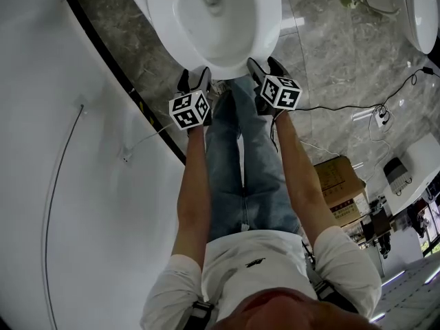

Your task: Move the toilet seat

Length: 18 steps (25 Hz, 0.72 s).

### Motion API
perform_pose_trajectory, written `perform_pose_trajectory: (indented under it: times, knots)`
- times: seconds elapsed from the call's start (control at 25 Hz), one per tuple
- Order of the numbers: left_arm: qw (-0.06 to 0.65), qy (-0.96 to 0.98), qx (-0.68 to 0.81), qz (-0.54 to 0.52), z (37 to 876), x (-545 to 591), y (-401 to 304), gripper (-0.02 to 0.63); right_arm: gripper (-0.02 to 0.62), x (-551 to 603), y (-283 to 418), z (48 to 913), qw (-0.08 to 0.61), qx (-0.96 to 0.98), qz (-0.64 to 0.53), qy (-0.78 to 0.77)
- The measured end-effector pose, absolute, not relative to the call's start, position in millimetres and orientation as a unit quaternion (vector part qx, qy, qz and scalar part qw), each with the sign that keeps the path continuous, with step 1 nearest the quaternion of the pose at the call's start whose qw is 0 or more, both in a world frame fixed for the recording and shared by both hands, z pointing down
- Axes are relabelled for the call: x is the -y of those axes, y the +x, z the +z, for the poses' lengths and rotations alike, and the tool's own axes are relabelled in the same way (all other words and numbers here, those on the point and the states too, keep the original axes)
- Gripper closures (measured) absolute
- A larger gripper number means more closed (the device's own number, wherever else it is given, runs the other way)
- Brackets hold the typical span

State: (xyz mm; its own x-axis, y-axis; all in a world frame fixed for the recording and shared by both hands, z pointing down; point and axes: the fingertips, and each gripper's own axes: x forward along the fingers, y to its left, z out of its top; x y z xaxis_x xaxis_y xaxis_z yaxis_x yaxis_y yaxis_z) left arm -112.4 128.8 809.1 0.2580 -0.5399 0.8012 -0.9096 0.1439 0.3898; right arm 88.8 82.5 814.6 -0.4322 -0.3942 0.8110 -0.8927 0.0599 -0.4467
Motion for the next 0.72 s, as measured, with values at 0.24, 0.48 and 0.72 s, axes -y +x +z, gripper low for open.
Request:
perform_pose_trajectory:
  times: [0.24,0.48,0.72]
  knots:
    - [0.499,0.622,0.572,0.190,815.2,-130.4,-109.6,0.324,0.308,-83.1,86.0,817.6,0.245,0.673,0.511,0.475]
    - [0.500,0.619,0.574,0.192,815.6,-130.8,-111.5,0.324,0.310,-82.2,88.0,817.5,0.249,0.662,0.520,0.479]
    - [0.500,0.621,0.570,0.199,812.7,-131.9,-111.8,0.328,0.313,-82.5,89.3,814.2,0.249,0.661,0.525,0.475]
